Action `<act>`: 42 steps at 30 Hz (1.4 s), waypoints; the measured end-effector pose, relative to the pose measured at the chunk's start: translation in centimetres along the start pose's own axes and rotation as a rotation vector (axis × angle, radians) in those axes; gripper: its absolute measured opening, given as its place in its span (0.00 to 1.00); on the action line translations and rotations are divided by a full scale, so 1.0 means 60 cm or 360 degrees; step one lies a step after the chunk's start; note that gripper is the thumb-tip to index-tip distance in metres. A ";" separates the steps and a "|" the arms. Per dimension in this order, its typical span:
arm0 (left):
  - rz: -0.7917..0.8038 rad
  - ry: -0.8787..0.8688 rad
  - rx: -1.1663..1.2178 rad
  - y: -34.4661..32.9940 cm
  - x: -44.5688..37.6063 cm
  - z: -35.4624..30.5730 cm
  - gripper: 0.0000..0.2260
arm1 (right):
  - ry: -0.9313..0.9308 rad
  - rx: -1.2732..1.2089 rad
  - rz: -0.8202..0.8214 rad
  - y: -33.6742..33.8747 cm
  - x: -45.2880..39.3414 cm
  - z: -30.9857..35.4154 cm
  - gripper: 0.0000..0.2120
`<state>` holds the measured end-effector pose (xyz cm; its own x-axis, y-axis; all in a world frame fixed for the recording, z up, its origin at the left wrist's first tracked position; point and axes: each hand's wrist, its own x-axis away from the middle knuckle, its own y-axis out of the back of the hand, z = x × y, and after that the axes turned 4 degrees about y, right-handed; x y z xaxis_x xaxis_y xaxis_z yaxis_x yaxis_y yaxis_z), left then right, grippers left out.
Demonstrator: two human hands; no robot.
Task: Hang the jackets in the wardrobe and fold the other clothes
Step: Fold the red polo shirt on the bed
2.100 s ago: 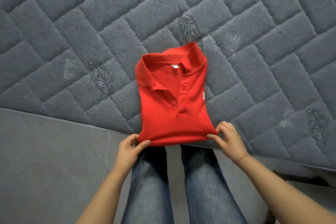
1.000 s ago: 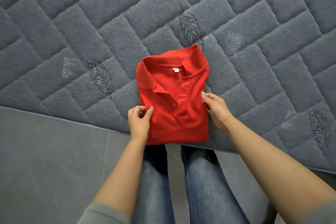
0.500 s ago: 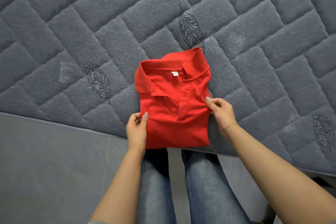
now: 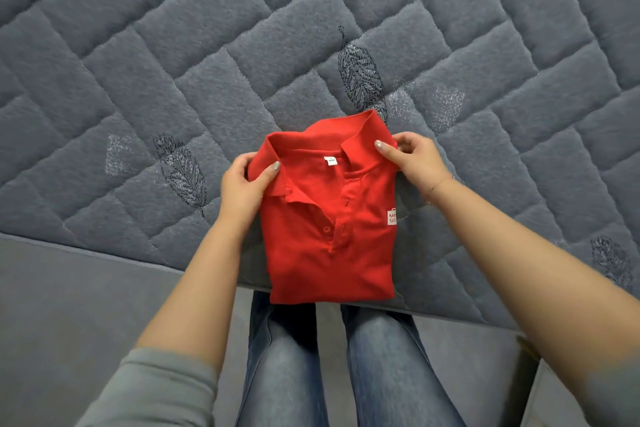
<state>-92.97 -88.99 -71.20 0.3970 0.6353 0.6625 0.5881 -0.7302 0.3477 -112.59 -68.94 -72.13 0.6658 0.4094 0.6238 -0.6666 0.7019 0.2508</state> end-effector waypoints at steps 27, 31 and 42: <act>-0.0042 0.0296 0.0699 0.000 -0.018 0.003 0.08 | -0.0249 -0.0283 -0.0381 -0.021 0.013 -0.012 0.05; -0.0202 0.0088 0.0195 -0.001 -0.009 0.001 0.13 | 0.0458 0.0573 -0.0749 -0.025 0.053 0.006 0.09; -0.0072 -0.0979 -0.0974 -0.029 0.004 -0.066 0.10 | 0.0076 0.1203 -0.0380 -0.080 0.043 0.043 0.11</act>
<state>-96.67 -88.57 -68.99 0.7968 0.5610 0.2245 0.2003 -0.5957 0.7778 -108.57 -72.77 -69.81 0.8216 0.3346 0.4616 -0.5396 0.1951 0.8190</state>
